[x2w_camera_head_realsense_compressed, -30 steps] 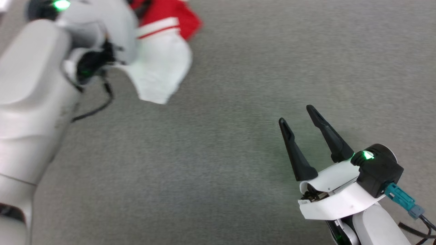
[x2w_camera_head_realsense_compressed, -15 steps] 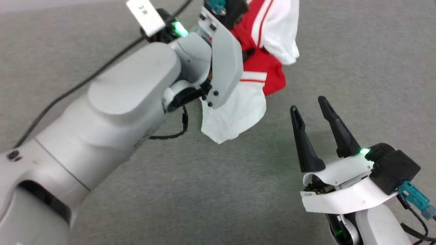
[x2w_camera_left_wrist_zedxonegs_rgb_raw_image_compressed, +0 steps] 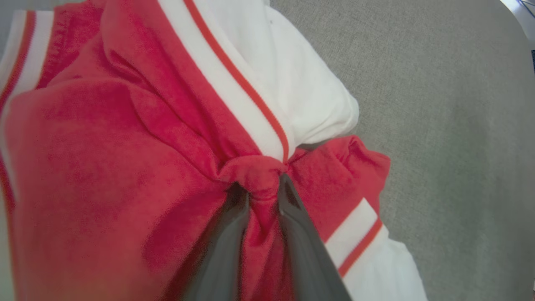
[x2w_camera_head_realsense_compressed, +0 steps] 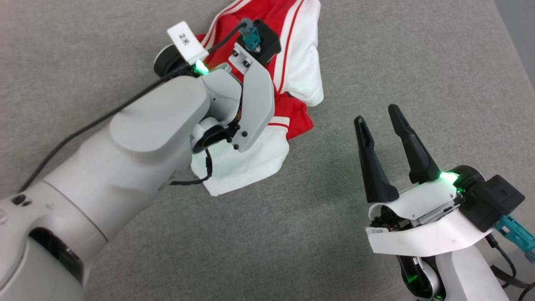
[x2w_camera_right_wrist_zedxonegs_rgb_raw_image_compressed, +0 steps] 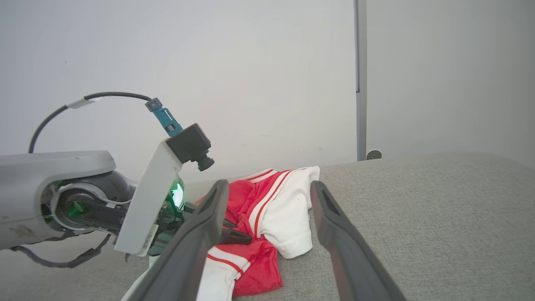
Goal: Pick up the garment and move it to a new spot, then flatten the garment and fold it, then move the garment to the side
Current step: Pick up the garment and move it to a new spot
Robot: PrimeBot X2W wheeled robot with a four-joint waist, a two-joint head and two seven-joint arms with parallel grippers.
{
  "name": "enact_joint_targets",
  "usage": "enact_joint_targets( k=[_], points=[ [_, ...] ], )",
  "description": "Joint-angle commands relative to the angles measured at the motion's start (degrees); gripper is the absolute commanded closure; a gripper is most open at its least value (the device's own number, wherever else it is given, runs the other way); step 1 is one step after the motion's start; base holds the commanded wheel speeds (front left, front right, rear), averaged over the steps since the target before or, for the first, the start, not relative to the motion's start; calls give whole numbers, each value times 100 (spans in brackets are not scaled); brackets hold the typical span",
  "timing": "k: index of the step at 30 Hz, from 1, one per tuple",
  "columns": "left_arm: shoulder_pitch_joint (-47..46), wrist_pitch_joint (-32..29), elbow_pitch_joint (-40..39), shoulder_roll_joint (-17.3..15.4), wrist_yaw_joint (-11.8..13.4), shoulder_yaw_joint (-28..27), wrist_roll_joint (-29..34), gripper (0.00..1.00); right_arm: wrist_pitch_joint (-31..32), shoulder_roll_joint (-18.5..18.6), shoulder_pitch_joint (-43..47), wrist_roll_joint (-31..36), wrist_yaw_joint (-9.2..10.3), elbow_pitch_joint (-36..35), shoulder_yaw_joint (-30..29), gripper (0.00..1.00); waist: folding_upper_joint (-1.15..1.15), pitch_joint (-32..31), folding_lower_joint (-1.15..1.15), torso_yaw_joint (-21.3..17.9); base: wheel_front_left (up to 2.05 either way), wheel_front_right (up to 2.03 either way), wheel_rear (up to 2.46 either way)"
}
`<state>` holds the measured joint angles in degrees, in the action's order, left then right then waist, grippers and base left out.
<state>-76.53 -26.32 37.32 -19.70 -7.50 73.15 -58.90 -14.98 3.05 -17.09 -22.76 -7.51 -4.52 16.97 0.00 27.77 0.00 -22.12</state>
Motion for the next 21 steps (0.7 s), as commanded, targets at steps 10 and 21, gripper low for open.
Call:
enact_joint_targets(
  k=[10,21],
  points=[
    [400,-644,267,-179,10,107,282,100,-29,-22,-84,-129,4,-18,70,0,0,84,0,-188,0,0,0],
    [278,272,252,-67,10,30,-394,0,-28,-21,108,100,4,121,-15,0,0,-351,0,66,0,0,0]
  ],
)
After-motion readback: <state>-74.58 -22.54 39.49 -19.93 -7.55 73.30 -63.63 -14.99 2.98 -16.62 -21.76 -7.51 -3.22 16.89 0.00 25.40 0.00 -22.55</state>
